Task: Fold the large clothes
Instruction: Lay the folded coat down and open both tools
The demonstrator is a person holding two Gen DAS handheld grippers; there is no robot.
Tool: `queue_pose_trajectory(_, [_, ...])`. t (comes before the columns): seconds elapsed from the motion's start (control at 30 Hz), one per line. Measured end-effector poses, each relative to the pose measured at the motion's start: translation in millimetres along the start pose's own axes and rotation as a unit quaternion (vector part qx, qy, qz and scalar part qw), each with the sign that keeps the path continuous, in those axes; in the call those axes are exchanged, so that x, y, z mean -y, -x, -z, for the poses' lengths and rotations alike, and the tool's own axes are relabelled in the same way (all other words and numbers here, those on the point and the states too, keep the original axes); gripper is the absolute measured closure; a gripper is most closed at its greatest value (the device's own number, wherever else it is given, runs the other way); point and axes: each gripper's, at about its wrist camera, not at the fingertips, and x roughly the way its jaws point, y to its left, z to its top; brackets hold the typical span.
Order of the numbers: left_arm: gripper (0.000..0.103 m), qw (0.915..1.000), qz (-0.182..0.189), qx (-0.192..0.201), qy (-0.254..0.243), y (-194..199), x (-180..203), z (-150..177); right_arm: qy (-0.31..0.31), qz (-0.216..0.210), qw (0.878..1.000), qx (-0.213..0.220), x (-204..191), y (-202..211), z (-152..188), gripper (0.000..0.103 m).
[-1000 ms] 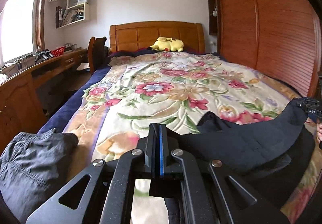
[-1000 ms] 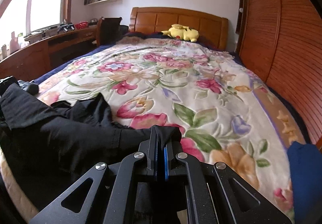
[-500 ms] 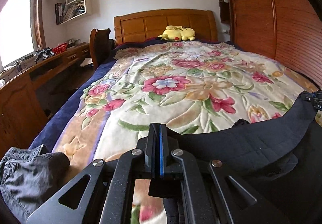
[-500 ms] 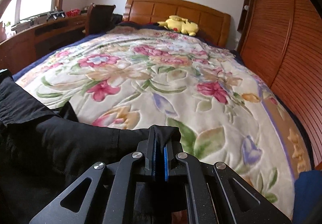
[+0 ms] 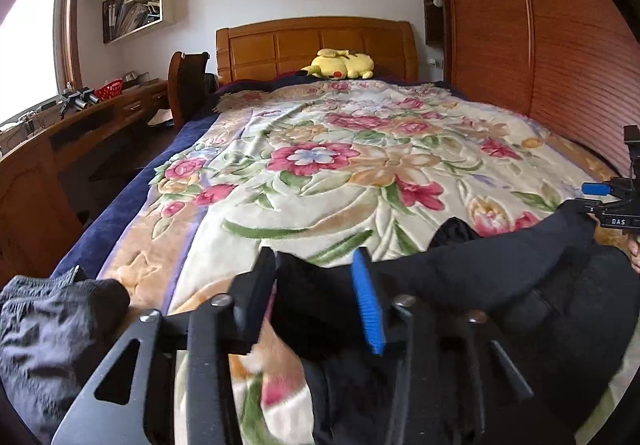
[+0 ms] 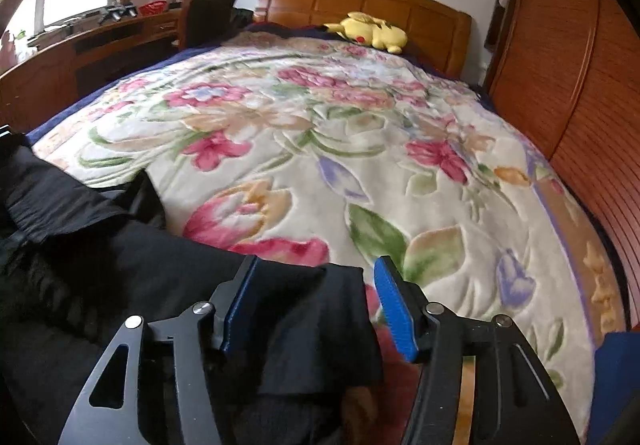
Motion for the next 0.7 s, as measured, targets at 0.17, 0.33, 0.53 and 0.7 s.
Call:
queue_pose_trajectory(0.17, [0.024,0.9997,0.02,0.002,0.011,27.0,7.6,13.5,0.01,-0.015,1.0,0.015,-19.2,28.8,6.1,0.039])
queue_pose_trajectory(0.33, [0.023,0.9991,0.041,-0.003,0.003,49.3,26.0,29.9,0.029,-0.052,0.998,0.022,-49.0,55.7,15.4,0.038])
queue_pose_trajectory(0.53, [0.023,0.9982,0.06,-0.01,-0.002,69.4,48.6,51.3,0.066,-0.1,0.993,0.019,-85.7,69.2,20.9,0.038])
queue_pose_trajectory(0.7, [0.023,0.9975,0.068,-0.017,-0.007,83.5,60.6,70.1,0.083,-0.132,0.988,0.016,-106.1,69.7,20.7,0.038])
